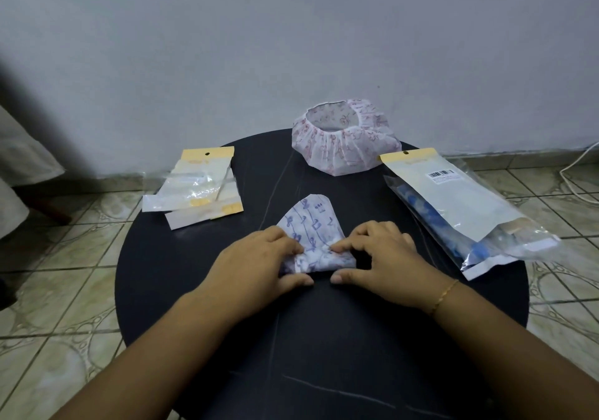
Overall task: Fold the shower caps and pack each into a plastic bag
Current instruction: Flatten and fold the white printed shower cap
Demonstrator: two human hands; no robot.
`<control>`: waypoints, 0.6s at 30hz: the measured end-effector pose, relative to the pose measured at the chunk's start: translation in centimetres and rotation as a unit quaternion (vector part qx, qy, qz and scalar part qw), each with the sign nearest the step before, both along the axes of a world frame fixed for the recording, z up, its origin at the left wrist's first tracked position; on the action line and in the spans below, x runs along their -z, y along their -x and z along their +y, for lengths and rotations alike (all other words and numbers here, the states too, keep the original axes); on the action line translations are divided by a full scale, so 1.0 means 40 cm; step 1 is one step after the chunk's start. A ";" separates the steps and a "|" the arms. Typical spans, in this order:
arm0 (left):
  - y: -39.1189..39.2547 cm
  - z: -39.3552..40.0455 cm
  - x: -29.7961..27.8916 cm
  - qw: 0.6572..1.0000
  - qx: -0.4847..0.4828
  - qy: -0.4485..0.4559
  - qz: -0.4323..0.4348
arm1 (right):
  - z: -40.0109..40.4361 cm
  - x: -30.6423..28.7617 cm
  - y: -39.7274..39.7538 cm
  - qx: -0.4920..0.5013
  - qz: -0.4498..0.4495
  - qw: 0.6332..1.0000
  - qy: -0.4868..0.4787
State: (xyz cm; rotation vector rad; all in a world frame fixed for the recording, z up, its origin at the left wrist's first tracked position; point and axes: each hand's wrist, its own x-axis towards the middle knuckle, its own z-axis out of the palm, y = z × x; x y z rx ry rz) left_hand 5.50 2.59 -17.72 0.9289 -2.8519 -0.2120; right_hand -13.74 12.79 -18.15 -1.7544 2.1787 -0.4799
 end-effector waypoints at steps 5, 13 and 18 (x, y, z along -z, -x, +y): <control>0.005 -0.001 -0.018 0.999 -0.014 -0.027 0.011 | -0.001 -0.004 -0.001 0.004 -0.029 1.000 -0.010; 0.010 -0.010 -0.019 0.972 -0.093 -0.194 0.098 | -0.013 -0.007 -0.028 0.111 -0.121 0.986 0.020; 0.024 0.003 -0.021 0.993 -0.107 -0.017 0.034 | -0.030 0.007 -0.046 0.160 -0.089 0.982 0.035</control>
